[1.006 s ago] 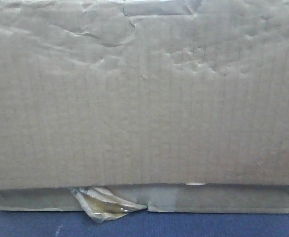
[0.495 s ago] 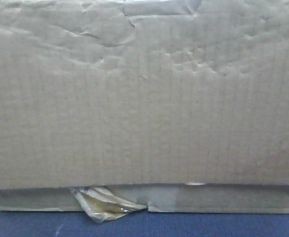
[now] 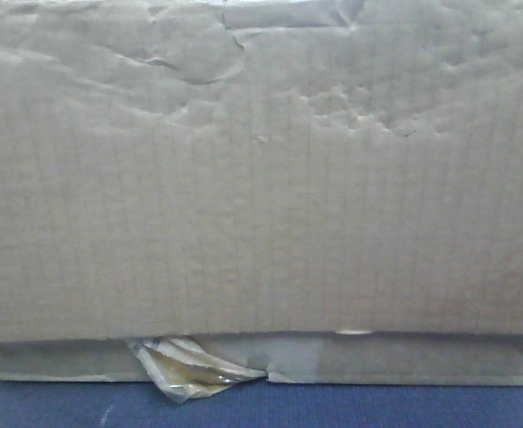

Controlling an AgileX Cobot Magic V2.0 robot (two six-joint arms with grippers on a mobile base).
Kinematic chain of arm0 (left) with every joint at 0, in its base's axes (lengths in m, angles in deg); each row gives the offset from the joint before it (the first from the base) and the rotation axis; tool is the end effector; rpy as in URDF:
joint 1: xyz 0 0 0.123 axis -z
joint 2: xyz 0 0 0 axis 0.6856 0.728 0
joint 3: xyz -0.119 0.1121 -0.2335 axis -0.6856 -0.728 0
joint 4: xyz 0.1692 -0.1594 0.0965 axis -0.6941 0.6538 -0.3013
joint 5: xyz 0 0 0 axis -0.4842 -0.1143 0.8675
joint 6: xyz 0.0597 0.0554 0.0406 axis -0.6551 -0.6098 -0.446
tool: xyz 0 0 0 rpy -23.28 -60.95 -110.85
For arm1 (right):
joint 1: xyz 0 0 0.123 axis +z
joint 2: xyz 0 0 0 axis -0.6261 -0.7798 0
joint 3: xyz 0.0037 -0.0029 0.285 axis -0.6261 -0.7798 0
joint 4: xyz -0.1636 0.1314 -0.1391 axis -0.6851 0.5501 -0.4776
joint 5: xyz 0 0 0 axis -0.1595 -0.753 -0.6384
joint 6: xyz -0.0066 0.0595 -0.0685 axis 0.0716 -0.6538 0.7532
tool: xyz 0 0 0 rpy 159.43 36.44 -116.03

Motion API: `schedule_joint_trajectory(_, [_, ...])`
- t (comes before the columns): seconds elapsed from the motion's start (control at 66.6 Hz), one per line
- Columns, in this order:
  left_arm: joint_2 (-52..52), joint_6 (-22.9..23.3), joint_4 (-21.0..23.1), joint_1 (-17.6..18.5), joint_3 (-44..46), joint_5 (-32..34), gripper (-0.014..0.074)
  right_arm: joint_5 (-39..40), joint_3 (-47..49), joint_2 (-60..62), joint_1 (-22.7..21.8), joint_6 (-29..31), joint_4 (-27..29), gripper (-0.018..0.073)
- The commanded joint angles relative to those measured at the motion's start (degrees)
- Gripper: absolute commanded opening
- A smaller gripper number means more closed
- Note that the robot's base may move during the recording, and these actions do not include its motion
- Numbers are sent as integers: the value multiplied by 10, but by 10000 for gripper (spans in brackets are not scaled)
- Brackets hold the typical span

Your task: Stack two boxes on right shelf middle

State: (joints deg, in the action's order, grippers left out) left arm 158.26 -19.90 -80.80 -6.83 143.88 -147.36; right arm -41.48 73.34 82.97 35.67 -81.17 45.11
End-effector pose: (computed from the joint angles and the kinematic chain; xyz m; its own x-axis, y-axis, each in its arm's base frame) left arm 0.2968 -0.1914 0.3566 -0.8744 -0.0908 -0.4767 -0.0553 0.9946 -0.0881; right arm 0.0565 -0.0030 0.2105 0.0559 0.0180 -0.9983 0.0534 0.9984 0.0210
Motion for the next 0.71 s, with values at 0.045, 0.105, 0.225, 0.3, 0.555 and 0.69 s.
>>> schedule_joint_trajectory(0.045, [-3, 4, -4, 2, 2, 2, 207, 14, 0, 2, -2, 3, 3, -168])
schedule_joint_trajectory(0.105, [-3, 4, -4, 2, 2, 2, 229, 14, 0, 2, -2, 3, 3, -168])
schedule_joint_trajectory(0.225, [-3, 4, -7, 2, 6, 1, 272, 14, 0, 2, -2, 3, 3, -168])
schedule_joint_trajectory(0.3, [-4, 4, -7, 2, 18, -5, 291, 14, 0, 2, -2, 3, 3, -168])
schedule_joint_trajectory(0.555, [-24, -25, -23, 3, 105, -16, 298, 14, 0, 2, -2, 3, 3, -168])
schedule_joint_trajectory(0.69, [-56, -68, -63, 3, 117, -16, 298, 14, 0, 2, -2, 3, 3, -168])
